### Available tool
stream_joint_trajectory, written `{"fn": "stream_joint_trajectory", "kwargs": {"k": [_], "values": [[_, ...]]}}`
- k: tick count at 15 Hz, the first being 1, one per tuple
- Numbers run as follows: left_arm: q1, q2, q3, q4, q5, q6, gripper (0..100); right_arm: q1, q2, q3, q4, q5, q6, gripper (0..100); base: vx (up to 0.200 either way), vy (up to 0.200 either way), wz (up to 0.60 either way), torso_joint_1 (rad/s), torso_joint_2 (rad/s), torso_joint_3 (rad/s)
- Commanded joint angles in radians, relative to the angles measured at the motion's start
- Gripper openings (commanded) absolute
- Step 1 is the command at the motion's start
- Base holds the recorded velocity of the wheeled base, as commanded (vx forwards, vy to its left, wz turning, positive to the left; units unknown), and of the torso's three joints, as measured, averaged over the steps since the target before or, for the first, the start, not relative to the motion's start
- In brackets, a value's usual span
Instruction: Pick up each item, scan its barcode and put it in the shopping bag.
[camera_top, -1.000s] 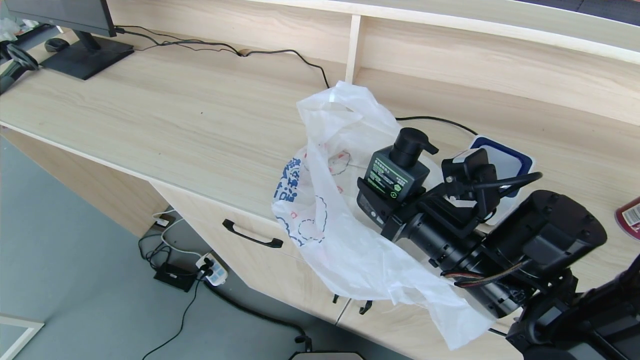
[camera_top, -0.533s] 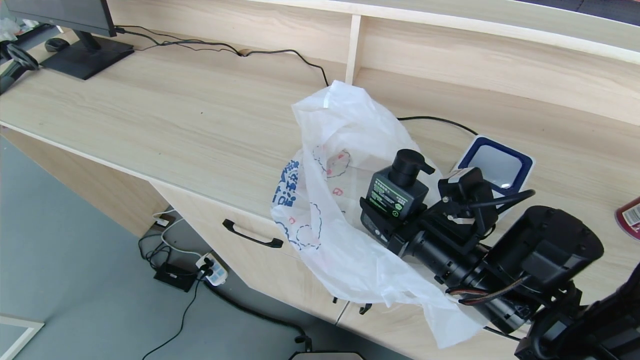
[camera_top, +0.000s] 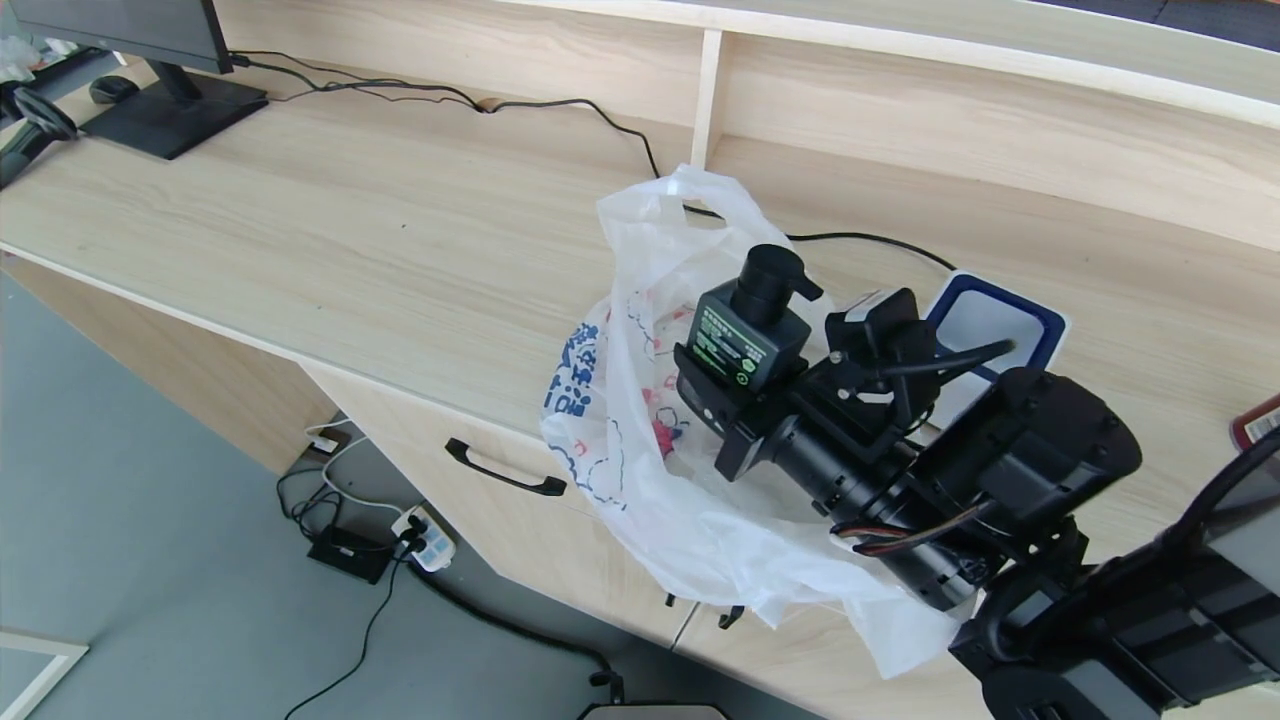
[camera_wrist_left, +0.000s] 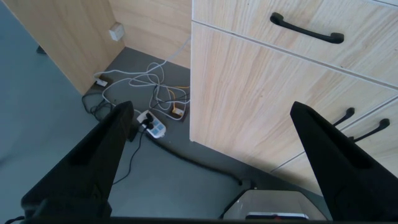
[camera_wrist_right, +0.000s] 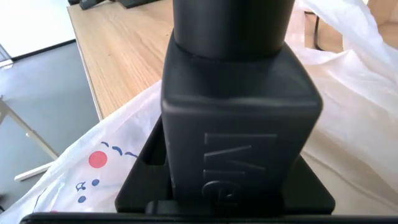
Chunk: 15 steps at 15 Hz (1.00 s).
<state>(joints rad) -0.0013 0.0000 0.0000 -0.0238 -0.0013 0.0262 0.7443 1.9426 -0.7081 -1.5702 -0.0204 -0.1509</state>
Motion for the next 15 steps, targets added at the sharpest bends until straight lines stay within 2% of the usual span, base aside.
{"fn": "stream_joint_trajectory", "kwargs": {"k": [1,10,15], "values": [[0.000,0.002,0.000,-0.001,0.000,0.000,100,0.017,0.039,-0.008,-0.001,0.000,0.001,0,0.000,0.000,0.00,0.000,0.00,0.000],[0.000,0.002,0.000,-0.001,0.000,-0.002,100,0.044,0.079,-0.016,-0.001,0.000,-0.013,0,0.000,0.000,0.00,0.000,0.00,0.000],[0.000,0.002,0.000,-0.001,0.000,-0.002,100,0.007,0.092,-0.048,-0.001,0.000,-0.015,0,0.000,0.000,0.00,0.000,0.00,0.000]]}}
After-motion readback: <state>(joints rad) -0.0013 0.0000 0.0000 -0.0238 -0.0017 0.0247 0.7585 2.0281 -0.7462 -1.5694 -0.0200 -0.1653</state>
